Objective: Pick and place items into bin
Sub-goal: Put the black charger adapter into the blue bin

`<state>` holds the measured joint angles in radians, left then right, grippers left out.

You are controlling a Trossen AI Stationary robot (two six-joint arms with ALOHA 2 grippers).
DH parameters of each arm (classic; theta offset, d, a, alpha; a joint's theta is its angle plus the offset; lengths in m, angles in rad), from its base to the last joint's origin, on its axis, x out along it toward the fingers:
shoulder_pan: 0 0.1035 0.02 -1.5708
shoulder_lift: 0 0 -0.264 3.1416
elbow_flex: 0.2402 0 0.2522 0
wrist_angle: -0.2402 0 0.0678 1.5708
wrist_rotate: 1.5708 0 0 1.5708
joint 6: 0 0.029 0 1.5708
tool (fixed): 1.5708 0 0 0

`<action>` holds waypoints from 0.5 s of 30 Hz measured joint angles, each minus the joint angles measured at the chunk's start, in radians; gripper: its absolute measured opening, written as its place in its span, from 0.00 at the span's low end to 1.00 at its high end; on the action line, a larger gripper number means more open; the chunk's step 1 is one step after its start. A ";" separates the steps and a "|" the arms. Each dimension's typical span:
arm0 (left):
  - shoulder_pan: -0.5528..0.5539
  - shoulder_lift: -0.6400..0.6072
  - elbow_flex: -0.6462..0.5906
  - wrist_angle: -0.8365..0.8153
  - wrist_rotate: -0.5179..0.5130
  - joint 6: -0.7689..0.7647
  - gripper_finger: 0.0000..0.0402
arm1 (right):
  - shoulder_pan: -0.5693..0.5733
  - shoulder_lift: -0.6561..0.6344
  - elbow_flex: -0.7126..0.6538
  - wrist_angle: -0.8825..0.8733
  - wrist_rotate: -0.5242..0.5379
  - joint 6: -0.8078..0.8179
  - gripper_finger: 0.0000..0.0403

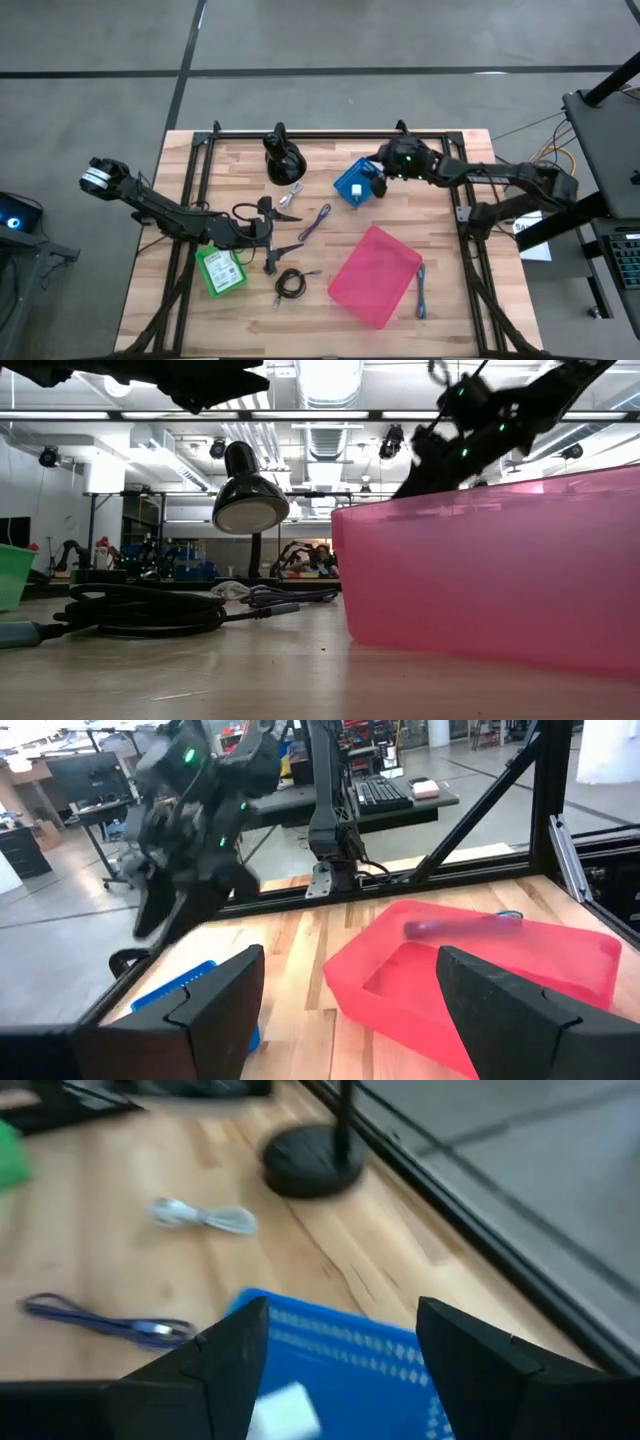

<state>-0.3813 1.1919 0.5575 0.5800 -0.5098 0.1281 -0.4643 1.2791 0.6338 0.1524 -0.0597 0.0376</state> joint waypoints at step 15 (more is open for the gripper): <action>-0.006 -0.018 0.084 -0.487 0.405 -0.806 0.69 | 0.179 -0.137 -0.021 0.001 0.011 -0.081 0.56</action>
<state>-0.3871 1.1736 0.6414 0.0927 -0.1044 -0.6775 -0.2855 1.1417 0.6128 0.1529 -0.0486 -0.0436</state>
